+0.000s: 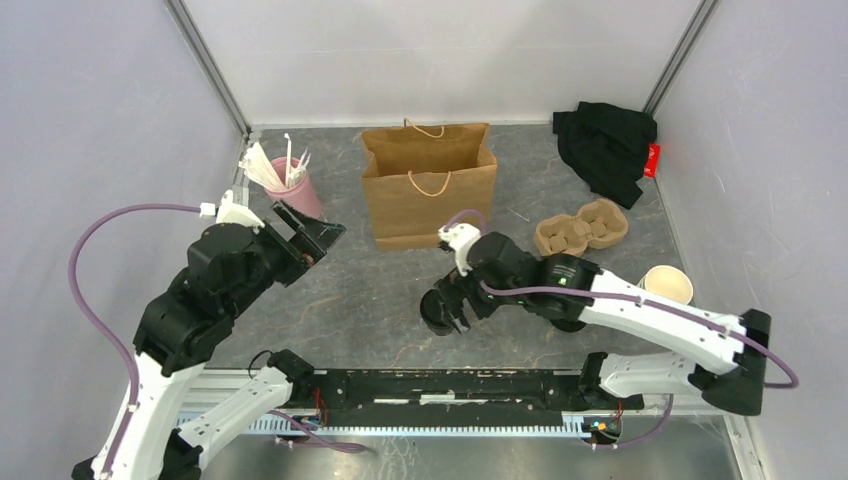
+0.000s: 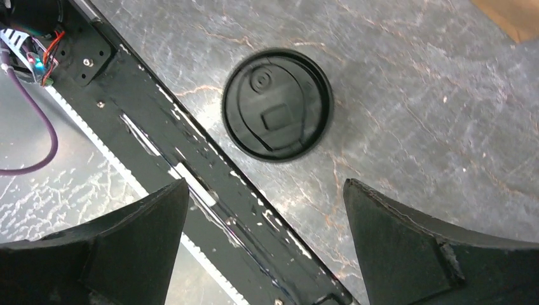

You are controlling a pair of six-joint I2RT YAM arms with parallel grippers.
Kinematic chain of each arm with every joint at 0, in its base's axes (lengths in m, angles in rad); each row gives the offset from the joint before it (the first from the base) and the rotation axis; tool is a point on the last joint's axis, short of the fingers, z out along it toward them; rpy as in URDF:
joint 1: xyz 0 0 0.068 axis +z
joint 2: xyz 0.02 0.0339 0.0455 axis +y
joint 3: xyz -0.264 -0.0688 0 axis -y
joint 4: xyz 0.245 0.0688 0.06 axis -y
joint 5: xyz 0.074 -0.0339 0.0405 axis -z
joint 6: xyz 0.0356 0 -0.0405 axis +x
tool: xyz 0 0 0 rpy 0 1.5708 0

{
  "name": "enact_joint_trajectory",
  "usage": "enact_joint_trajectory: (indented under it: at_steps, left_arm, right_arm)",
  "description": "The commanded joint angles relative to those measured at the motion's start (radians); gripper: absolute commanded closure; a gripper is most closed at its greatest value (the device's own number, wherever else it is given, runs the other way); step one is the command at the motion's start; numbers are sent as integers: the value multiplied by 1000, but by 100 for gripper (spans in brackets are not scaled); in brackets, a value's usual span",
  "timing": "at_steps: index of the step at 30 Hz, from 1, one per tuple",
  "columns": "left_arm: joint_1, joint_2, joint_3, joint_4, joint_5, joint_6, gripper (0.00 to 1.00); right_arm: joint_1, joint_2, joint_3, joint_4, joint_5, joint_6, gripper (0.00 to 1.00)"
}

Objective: Pack the takeout coffee

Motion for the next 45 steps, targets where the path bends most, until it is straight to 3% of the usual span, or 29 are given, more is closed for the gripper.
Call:
enact_joint_trajectory:
  at_steps: [1,5,14,24,32,45]
  left_arm:
    - [5,32,30,51,42,-47,4]
    - [5,48,50,44,28,-30,4]
    - [5,64,29,65,32,-27,4]
    - [5,82,28,67,25,-3,4]
    - [5,82,21,70,20,1,3]
    - [5,98,6,94,32,1,3]
  right_arm:
    - [91,126,108,15,152,44,2]
    - [126,233,185,-26,204,10,2]
    - [125,303,186,-11,270,-39,2]
    - [101,345,170,48,184,-45,2]
    - [78,365,162,63,156,-55,12]
    - [78,385,139,63,144,-62,16]
